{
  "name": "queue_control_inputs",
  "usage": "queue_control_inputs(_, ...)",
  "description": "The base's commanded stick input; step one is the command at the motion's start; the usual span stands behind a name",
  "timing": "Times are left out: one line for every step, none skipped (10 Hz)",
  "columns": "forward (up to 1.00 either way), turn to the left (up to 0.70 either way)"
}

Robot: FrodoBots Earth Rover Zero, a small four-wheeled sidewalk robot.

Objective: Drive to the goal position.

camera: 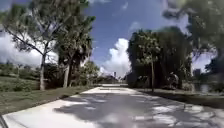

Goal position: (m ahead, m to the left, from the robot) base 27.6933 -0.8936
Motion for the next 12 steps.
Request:
queue_control_inputs(0.85,0.00)
queue_control_inputs(0.85,0.00)
queue_control_inputs(0.85,0.00)
queue_control_inputs(0.85,0.00)
queue_control_inputs(0.85,0.00)
queue_control_inputs(0.85,0.00)
queue_control_inputs(0.85,0.00)
queue_control_inputs(0.85,0.00)
queue_control_inputs(0.85,0.00)
queue_control_inputs(0.85,0.00)
queue_control_inputs(0.85,0.00)
queue_control_inputs(0.85,0.00)
